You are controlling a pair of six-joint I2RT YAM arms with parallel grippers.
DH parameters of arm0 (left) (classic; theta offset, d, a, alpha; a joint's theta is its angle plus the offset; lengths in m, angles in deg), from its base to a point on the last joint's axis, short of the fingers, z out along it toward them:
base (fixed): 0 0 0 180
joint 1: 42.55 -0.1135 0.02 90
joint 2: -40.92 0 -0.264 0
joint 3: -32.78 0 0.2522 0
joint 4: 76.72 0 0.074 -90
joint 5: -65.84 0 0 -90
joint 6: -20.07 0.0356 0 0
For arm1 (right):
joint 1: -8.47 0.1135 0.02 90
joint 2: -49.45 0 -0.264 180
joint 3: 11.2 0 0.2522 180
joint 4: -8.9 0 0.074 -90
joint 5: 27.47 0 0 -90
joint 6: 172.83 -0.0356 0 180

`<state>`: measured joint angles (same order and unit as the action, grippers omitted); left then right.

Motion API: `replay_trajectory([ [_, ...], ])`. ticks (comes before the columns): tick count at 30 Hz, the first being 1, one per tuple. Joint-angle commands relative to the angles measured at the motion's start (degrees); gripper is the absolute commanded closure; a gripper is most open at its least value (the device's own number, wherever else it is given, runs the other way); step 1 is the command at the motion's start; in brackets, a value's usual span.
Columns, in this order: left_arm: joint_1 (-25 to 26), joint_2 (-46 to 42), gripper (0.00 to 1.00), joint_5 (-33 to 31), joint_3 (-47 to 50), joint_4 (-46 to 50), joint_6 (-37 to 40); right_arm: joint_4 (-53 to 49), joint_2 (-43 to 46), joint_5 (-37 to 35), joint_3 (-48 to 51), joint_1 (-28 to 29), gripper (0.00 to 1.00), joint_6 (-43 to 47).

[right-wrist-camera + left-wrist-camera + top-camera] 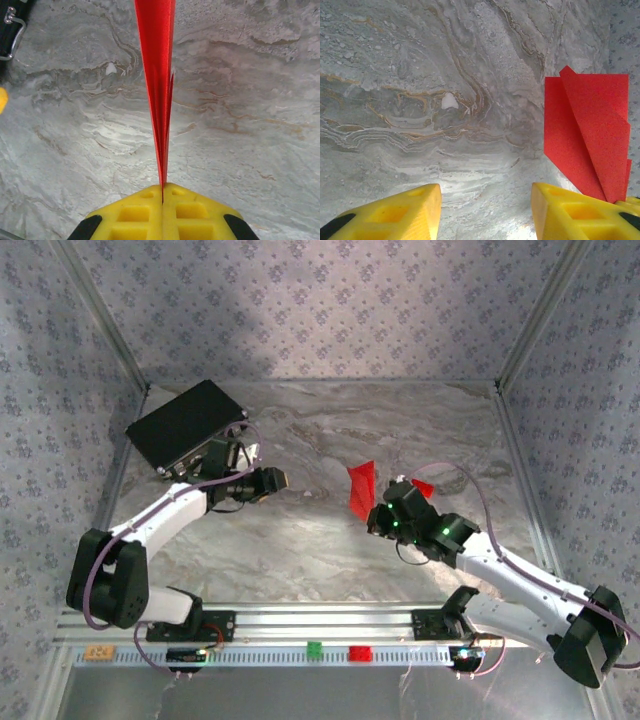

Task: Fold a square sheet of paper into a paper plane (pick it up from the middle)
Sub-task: Turn over the paper at the center of the table.

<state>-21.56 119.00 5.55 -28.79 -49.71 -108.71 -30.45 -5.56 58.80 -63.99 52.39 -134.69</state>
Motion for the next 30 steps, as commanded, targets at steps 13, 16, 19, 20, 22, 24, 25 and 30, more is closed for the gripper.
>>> replay_trajectory([
  [13, -3.1, -3.5, 0.47, 0.7, 0.6, 3.0, 2.7, -9.7, -8.9, -6.7, -13.9, 0.9, 0.95, 8.8],
  [16, -3.2, -3.1, 0.46, 0.8, 0.4, 3.2, 2.6, -13.1, -8.8, -9.6, -15.9, 0.9, 0.95, 9.6],
  [19, -3.2, -1.9, 0.46, 1.5, 0.1, 3.6, 2.4, -14.5, -8.4, -12.1, -16.8, 0.9, 0.95, 12.3],
  [20, -3.2, -1.4, 0.46, 1.8, 0.1, 3.7, 2.2, -15.1, -8.4, -12.8, -17.0, 0.8, 0.95, 12.8],
  [22, -3.4, -0.3, 0.47, 1.8, -1.1, 6.1, 1.9, -17.1, -8.7, -14.7, -17.9, 0.7, 0.95, 14.0],
  [24, -3.5, 0.5, 0.46, 2.8, -2.0, 7.3, 1.8, -18.4, -9.0, -15.7, -18.5, 0.8, 0.96, 15.4],
  [25, -3.5, 0.9, 0.47, 3.3, -2.7, 8.8, 2.0, -19.1, -9.0, -16.4, -18.7, 0.8, 0.95, 15.4],
  [30, -3.7, -2.6, 0.45, 1.1, -0.5, 7.8, 3.2, -19.1, -8.9, -21.4, -16.3, 1.9, 0.96, 22.8],
])
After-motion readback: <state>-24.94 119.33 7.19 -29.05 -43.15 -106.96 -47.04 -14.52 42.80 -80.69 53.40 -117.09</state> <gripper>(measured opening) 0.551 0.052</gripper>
